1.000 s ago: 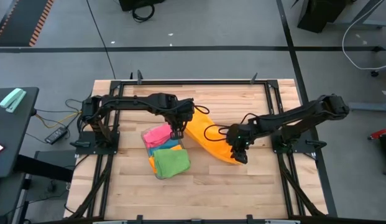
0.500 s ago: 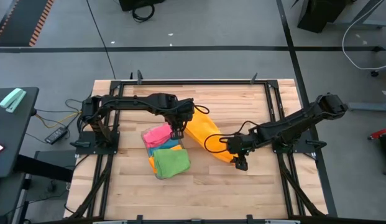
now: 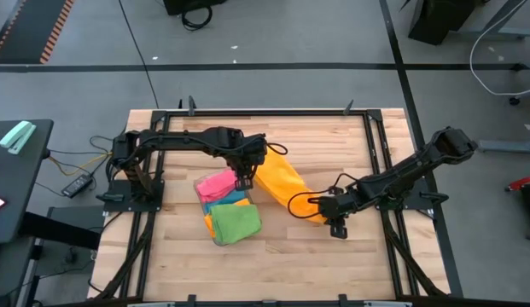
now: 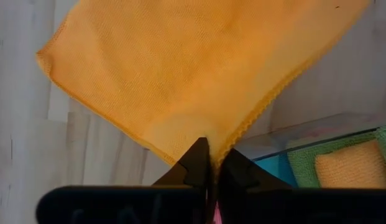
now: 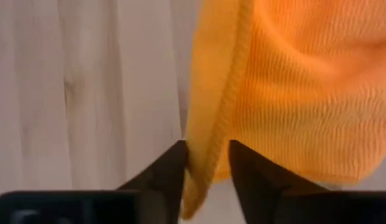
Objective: Fold microfiber towels
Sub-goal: Fold the yellow towel
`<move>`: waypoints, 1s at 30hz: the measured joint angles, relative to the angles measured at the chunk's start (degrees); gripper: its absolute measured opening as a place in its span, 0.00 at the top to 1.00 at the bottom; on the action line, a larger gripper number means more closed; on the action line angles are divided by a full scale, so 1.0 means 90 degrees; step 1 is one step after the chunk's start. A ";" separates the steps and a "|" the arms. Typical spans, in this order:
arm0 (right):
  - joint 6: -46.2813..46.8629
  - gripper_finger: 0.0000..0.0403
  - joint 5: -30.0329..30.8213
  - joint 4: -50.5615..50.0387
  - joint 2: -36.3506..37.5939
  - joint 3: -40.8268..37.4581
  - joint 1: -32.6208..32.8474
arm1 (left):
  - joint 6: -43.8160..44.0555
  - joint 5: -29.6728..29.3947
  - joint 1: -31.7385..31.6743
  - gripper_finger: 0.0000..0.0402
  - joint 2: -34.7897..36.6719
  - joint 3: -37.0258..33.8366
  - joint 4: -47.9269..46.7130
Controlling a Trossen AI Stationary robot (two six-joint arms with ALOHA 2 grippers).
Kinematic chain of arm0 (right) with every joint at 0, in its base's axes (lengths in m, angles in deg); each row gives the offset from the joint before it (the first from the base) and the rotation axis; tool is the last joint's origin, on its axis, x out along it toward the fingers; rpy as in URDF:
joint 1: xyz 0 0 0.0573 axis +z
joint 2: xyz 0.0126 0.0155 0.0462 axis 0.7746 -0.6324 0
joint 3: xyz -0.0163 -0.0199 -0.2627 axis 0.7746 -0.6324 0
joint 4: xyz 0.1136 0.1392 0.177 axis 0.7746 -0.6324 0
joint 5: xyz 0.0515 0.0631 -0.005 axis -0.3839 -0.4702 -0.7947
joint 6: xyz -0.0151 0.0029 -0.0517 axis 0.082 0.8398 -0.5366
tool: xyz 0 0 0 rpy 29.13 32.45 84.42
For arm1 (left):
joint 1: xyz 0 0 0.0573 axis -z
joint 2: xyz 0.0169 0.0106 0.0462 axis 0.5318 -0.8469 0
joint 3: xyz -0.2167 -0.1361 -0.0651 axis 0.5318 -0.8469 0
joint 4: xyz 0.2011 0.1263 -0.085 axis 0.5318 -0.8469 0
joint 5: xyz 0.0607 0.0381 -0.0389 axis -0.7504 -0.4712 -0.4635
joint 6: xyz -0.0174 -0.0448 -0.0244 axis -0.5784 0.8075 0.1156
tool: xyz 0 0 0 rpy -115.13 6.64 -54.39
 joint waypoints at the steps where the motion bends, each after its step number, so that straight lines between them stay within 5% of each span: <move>1: -0.0044 0.69 0.0031 0.0034 0.0000 0.0017 0.0000 | 0.0015 -0.0003 0.0000 0.93 0.0000 0.0000 0.0013; 7: 0.0189 0.97 -0.0373 -0.0418 0.0003 0.0090 -0.0105 | 0.0591 0.0250 -0.0080 0.97 0.0000 0.0042 0.0003; 12: 0.0588 0.98 -0.0616 -0.1722 0.0162 0.0968 -0.0602 | 0.1192 0.1251 -0.0422 0.97 -0.0002 0.0613 -0.0088; 20: 0.0105 0.98 0.0156 -0.4448 0.0587 0.3128 -0.1564 | 0.1264 0.1307 -0.0874 0.97 -0.0002 0.2234 -0.0546; 30: -0.1010 0.98 0.0984 -0.6231 0.0854 0.6090 -0.2737 | 0.0999 0.1370 -0.1288 0.95 0.0000 0.3903 -0.1044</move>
